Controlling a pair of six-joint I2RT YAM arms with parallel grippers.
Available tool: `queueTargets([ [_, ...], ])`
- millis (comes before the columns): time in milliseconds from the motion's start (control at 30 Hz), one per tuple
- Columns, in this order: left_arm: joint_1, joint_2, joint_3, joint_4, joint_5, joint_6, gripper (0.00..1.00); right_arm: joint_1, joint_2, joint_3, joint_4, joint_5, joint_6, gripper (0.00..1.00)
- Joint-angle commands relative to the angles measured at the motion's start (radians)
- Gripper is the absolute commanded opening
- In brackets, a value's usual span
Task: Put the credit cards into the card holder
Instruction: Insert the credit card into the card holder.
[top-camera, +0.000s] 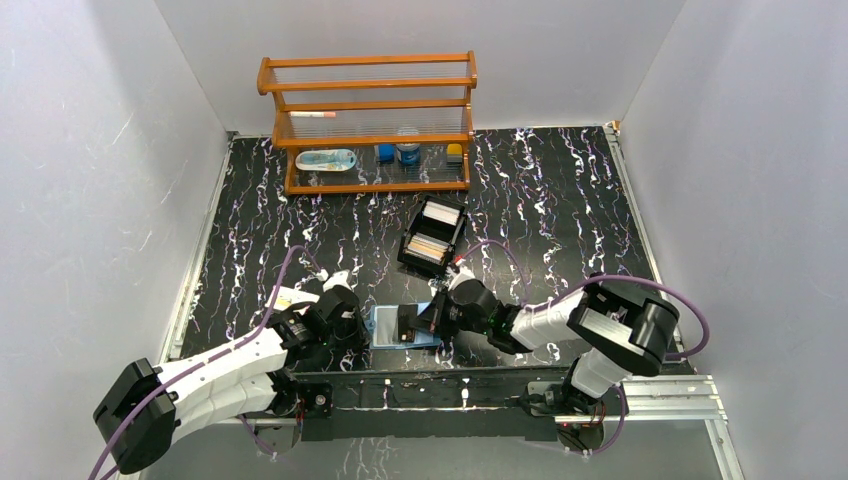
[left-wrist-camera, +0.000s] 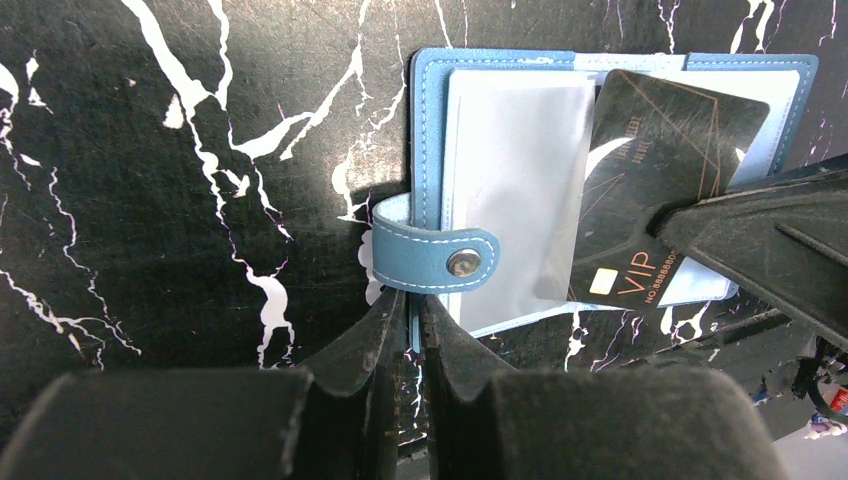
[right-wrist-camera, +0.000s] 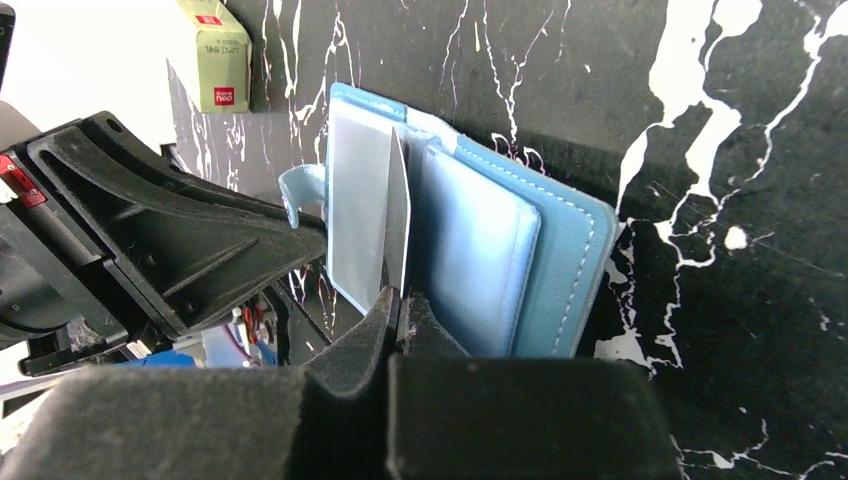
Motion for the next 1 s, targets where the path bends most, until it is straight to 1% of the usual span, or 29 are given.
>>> queueTargets([
  [0,-0.001,0.003,-0.007,0.003,-0.004,0.001,0.10,-0.001,0.029,0.035,-0.043,-0.046,0.006,0.00],
  [367,-0.001,0.027,-0.006,0.007,-0.006,0.004,0.10,-0.001,0.006,0.105,-0.244,-0.036,0.004,0.00],
  [833,-0.001,0.052,-0.008,0.021,-0.010,0.007,0.10,-0.002,-0.019,0.112,-0.323,-0.021,-0.009,0.00],
  [967,-0.001,0.051,-0.012,0.028,-0.005,0.007,0.10,-0.005,-0.016,0.117,-0.330,-0.039,-0.017,0.00],
])
